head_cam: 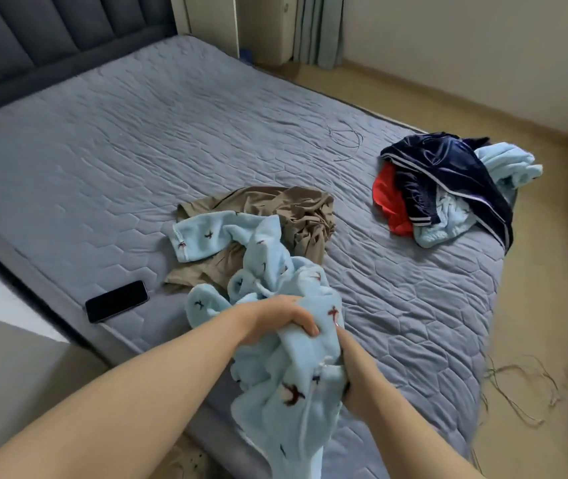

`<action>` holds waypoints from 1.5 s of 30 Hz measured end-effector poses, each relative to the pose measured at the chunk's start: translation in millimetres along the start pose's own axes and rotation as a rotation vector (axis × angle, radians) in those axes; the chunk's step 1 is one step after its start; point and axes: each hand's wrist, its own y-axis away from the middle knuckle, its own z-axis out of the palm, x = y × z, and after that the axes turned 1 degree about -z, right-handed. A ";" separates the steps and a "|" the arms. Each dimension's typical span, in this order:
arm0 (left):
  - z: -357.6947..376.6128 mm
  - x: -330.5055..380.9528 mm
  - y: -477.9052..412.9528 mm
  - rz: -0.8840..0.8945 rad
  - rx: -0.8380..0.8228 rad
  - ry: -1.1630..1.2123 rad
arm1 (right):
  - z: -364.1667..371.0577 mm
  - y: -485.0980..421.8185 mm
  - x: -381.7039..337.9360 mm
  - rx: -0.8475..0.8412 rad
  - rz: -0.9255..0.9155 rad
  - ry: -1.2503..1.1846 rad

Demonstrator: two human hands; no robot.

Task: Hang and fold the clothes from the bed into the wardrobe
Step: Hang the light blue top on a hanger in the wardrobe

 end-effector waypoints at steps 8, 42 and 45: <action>55.6 -4.9 76.6 0.181 0.644 0.038 | -68.3 82.9 -19.8 0.149 -0.165 0.196; 60.1 40.1 280.0 0.295 1.116 0.305 | 61.4 264.3 -157.2 -0.611 -0.745 -0.395; 62.1 43.0 277.0 0.235 0.864 0.622 | 59.3 268.1 -163.5 -0.755 -0.837 -0.451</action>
